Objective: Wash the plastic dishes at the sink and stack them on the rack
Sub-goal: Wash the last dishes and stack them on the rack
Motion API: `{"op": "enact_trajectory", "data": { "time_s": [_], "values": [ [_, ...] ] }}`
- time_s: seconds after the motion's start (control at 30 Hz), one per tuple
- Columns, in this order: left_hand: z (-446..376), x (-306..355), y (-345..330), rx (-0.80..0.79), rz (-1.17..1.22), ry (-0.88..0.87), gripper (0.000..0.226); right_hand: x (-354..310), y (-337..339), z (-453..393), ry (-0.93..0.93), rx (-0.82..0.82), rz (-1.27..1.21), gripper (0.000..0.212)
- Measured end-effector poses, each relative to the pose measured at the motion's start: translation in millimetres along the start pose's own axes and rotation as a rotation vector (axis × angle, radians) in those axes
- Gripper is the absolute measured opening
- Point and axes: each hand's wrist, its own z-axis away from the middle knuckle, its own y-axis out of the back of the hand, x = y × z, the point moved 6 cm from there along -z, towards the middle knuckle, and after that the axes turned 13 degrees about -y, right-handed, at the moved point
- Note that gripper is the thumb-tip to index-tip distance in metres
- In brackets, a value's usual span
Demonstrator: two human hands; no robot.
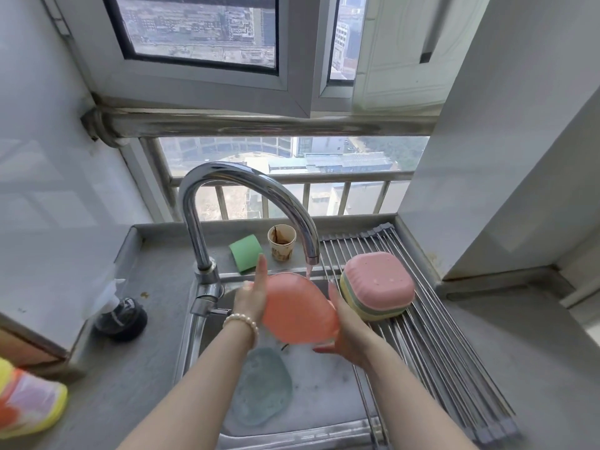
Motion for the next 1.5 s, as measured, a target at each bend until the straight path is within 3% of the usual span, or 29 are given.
{"op": "enact_trajectory", "data": {
  "time_s": [0.03,0.1,0.17,0.23,0.33,0.43,0.5,0.57,0.7,0.77,0.93,1.07,1.17,1.3,1.4,1.5],
  "values": [
    [-1,-2,-6,0.003,-0.057,0.039,0.083,1,5,3,0.085,0.054,-0.099,0.079],
    [-5,-13,-20,-0.008,-0.104,0.118,0.074,0,16,16,0.305,0.232,-0.253,0.061],
    [-11,-24,-31,0.004,-0.076,0.193,0.074,-8,24,34,0.508,0.417,-0.135,0.044],
    [-14,-38,-42,0.012,0.093,0.278,0.085,-19,29,43,0.594,0.51,-0.045,0.03],
    [-12,-52,-57,-0.066,0.283,0.344,0.078,-34,63,42,0.549,0.574,-0.268,0.026],
    [-11,-66,-49,-0.173,0.014,0.285,0.048,-39,118,33,0.416,0.644,-0.512,0.03],
    [-16,-80,-41,-0.247,-0.233,0.205,0.037,-42,150,29,0.328,0.742,-0.511,0.033],
    [-18,-94,-34,-0.351,-0.476,0.151,0.043,-47,174,26,0.283,0.895,-0.359,0.041],
    [-16,-117,-21,-0.518,-0.837,0.127,0.059,-57,187,15,0.108,1.205,0.206,0.056],
    [-17,-129,-18,-0.566,-0.971,0.121,0.061,-60,190,15,0.048,1.304,0.325,0.056],
    [-29,-170,-17,-0.632,-1.21,0.115,0.063,-67,192,8,0.201,1.349,0.374,0.045],
    [-40,-195,-21,-0.629,-1.217,0.137,0.064,-72,188,-5,0.304,1.261,0.543,0.052],
    [-47,-211,-25,-0.64,-1.221,0.171,0.065,-78,188,-10,0.231,1.274,0.626,0.056],
    [-55,-216,-30,-0.637,-1.336,0.125,0.043,-80,179,-5,0.183,1.336,0.667,0.056],
    [-62,-206,-31,-0.685,-1.396,-0.006,0.04,-73,156,8,0.426,1.381,0.651,0.043],
    [-65,-191,-30,-0.752,-1.378,-0.075,0.037,-52,121,15,0.673,1.326,0.634,0.031]
  ]
}}
